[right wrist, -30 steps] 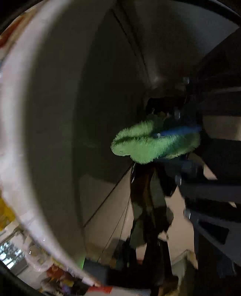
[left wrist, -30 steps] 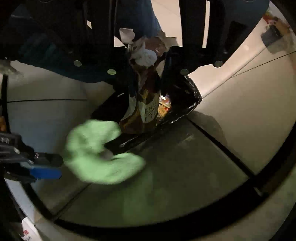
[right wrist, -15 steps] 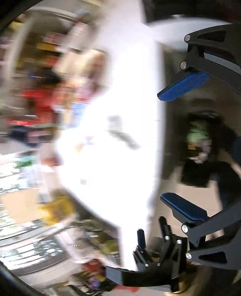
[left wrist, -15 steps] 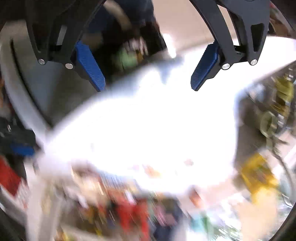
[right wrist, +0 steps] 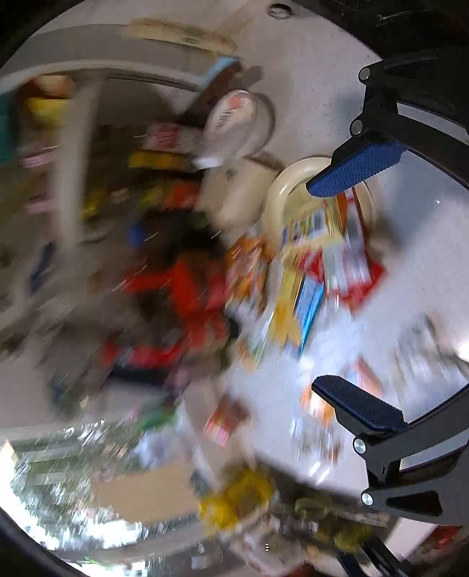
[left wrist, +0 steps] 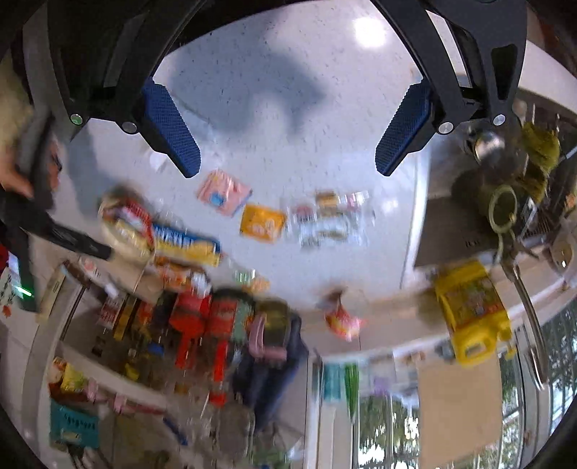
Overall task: Collect trash
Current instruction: 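Grasp the yellow chip bag with the right gripper while the left gripper grasps a red packet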
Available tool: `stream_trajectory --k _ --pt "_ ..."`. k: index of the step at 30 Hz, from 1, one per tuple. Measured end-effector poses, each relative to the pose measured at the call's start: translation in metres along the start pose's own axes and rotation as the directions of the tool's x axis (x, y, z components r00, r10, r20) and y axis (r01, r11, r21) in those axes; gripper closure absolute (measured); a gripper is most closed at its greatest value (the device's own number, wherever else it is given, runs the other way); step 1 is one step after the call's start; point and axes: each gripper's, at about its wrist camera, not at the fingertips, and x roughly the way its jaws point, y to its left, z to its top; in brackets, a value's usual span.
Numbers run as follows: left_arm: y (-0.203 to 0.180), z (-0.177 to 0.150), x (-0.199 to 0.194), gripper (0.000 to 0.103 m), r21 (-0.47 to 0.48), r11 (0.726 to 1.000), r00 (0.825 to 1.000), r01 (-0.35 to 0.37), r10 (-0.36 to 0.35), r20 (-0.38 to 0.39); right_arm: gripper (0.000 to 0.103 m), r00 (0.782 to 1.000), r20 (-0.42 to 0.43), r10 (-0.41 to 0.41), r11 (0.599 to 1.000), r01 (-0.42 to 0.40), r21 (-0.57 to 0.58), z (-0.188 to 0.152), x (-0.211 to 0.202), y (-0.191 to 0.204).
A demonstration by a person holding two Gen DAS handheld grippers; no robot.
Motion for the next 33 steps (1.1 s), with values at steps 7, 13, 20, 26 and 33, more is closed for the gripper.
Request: stream_trajectory --k 7,13,20,26,33 --pt "-0.008 -0.018 0.021 0.008 0.022 1.000 0.997 0.003 -0.002 -0.072 0.005 0.977 -0.206 -0.050 0.999 0.052 0.007 0.005 0.114 -0.043" --pt "-0.036 0.003 0.049 0.008 0.032 0.992 0.989 0.125 -0.122 -0.079 0.050 0.982 -0.168 0.089 0.993 -0.074 0.095 0.010 0.101 -0.071" --pt "-0.141 0.043 0.125 0.008 0.115 0.884 0.883 0.453 -0.428 -0.190 0.054 0.987 -0.001 0.158 0.978 -0.156 0.141 0.009 0.024 -0.083" --pt "-0.188 0.046 0.200 0.035 -0.045 0.844 0.798 0.534 -0.521 -0.304 0.054 0.981 0.052 0.186 0.971 -0.192 0.141 0.001 -0.019 -0.088" --pt "-0.192 0.052 0.183 0.087 -0.023 0.782 0.757 0.623 -0.610 -0.235 0.053 0.974 0.095 0.205 0.966 -0.217 0.141 -0.012 -0.053 -0.089"
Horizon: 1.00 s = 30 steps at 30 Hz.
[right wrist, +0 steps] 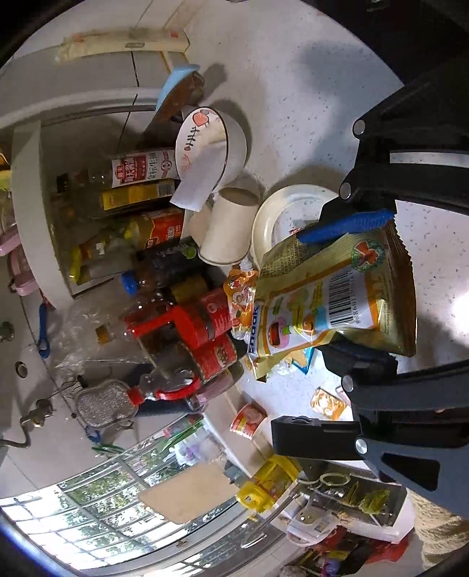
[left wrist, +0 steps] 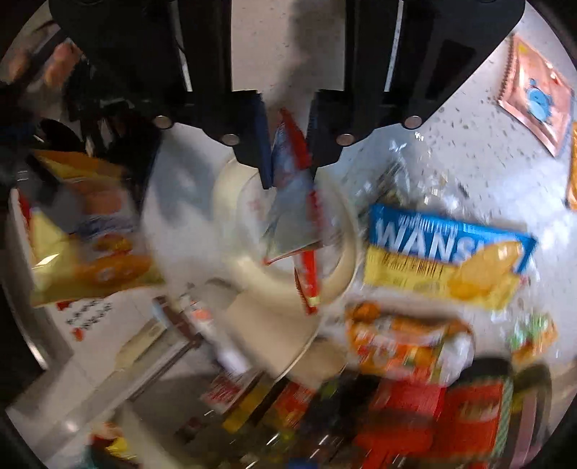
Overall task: Collect trash
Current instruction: 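Grasp the yellow chip bag with the right gripper while the left gripper grasps a red packet, then drop the yellow bag and red packet into the trash bin, opening both grippers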
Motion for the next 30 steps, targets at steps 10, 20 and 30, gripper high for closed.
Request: stream_trajectory --k 10,20,30 --pt "-0.021 -0.064 -0.153 0.088 0.167 0.986 0.990 -0.020 -0.003 0.138 0.053 0.996 0.022 0.089 0.990 -0.086 -0.112 -0.019 -0.059 0.049" --pt "-0.003 -0.232 -0.263 0.088 0.031 0.999 0.996 0.018 -0.015 -0.087 0.053 0.910 -0.378 0.170 0.967 -0.227 -0.113 -0.142 -0.104 0.096" --pt "0.086 -0.339 -0.128 0.088 -0.018 0.991 0.954 -0.131 0.121 -0.275 0.051 0.769 -0.638 0.032 0.972 -0.173 -0.160 -0.300 0.025 0.079"
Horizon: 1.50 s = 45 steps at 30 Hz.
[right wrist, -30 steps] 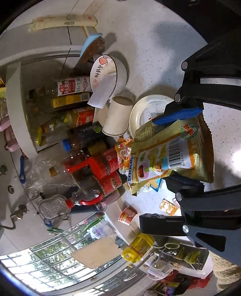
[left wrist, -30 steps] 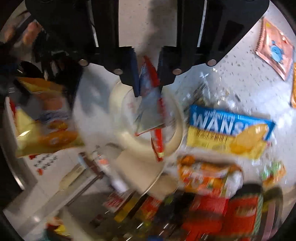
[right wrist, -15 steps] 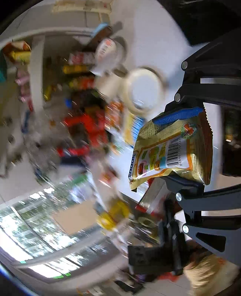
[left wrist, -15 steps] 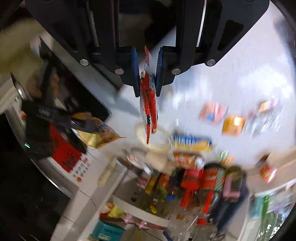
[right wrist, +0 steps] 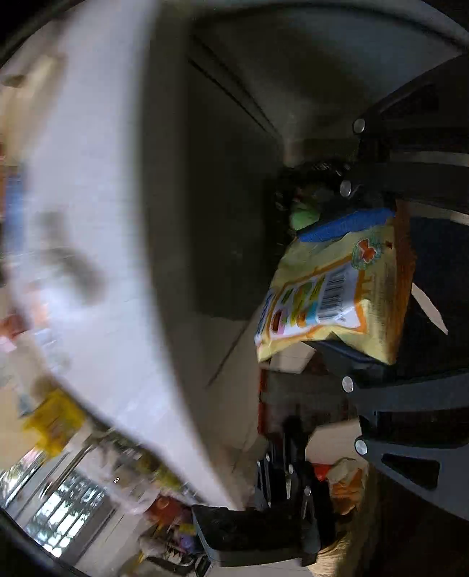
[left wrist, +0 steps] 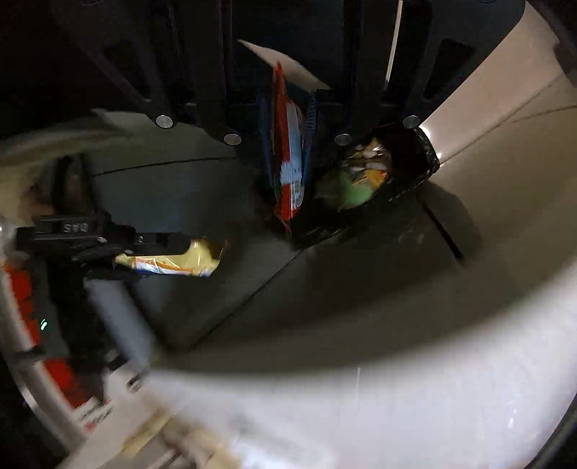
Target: Collect trash
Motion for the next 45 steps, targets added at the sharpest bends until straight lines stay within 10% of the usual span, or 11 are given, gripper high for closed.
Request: stream_trajectory --k 2,3,7,13,16,21,24,28,45 --pt "0.013 -0.004 0.041 0.087 0.009 0.996 0.995 -0.087 0.087 -0.052 0.010 0.998 -0.031 -0.053 0.999 0.053 -0.003 -0.002 0.032 -0.006" --pt "0.019 -0.005 0.054 0.086 0.006 0.993 0.990 -0.115 0.115 -0.081 0.006 0.992 -0.043 -0.120 0.993 0.119 -0.014 -0.002 0.048 -0.010" --pt "0.022 -0.009 0.052 0.032 0.017 0.983 0.979 -0.182 0.183 -0.092 0.005 0.987 -0.047 -0.152 0.988 0.153 0.021 0.001 0.049 -0.018" --pt "-0.019 0.005 -0.057 0.019 0.021 0.966 0.963 -0.257 0.255 0.092 0.005 0.987 0.135 -0.084 0.996 0.087 -0.014 0.014 -0.065 0.017" --pt "-0.041 0.027 -0.133 0.010 -0.009 0.937 0.897 -0.349 0.337 0.286 0.005 0.943 0.328 -0.048 0.993 0.080 -0.084 0.038 -0.141 0.050" --pt "-0.039 0.095 -0.215 0.007 -0.248 0.880 0.714 -0.404 0.473 0.516 0.005 0.768 0.637 -0.068 0.985 0.153 -0.079 0.088 -0.220 0.093" --pt "-0.034 0.133 -0.225 0.007 -0.344 0.854 0.656 -0.391 0.520 0.547 0.005 0.685 0.712 -0.157 0.978 0.209 0.014 0.118 -0.227 0.100" --pt "-0.021 0.163 -0.216 0.007 -0.410 0.831 0.700 -0.375 0.544 0.463 0.005 0.729 0.662 -0.175 0.980 0.192 0.047 0.157 -0.207 0.096" --pt "-0.019 0.156 -0.223 0.007 -0.461 0.748 0.642 -0.477 0.655 0.399 0.005 0.755 0.612 -0.234 0.967 0.248 0.064 0.169 -0.185 0.094"
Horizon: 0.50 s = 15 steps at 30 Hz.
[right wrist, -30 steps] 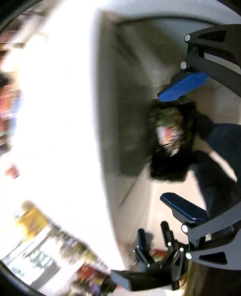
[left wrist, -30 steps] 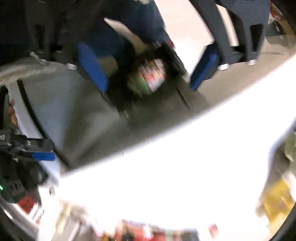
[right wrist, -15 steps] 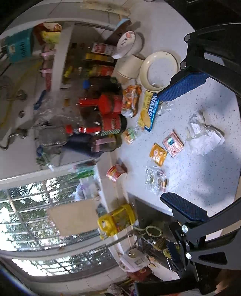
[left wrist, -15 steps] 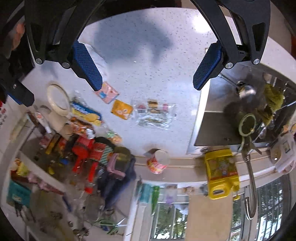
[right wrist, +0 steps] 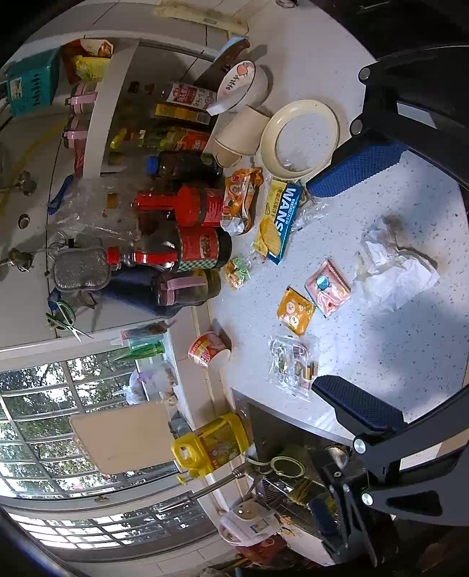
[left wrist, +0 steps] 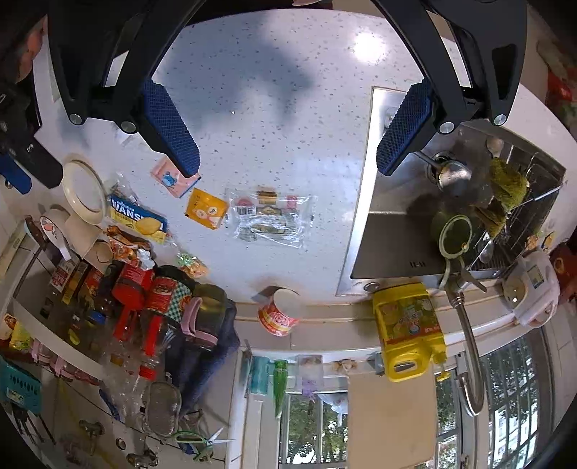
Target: Collect trash
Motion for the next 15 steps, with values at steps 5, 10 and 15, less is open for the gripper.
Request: stream_trajectory --k 5,10,15 --pt "0.003 0.002 -0.003 0.007 0.014 0.999 1.000 -0.031 0.031 0.006 0.005 1.000 0.008 -0.002 1.000 0.002 -0.019 0.000 -0.003 0.006" --pt "0.006 0.004 -0.008 0.007 0.018 0.999 0.999 -0.045 0.045 0.015 0.005 1.000 0.017 -0.001 1.000 0.002 -0.016 0.001 -0.006 0.008" --pt "0.007 0.006 -0.012 0.007 0.018 0.999 0.999 -0.044 0.043 0.025 0.005 1.000 0.024 -0.009 1.000 0.009 -0.017 0.002 -0.010 0.008"
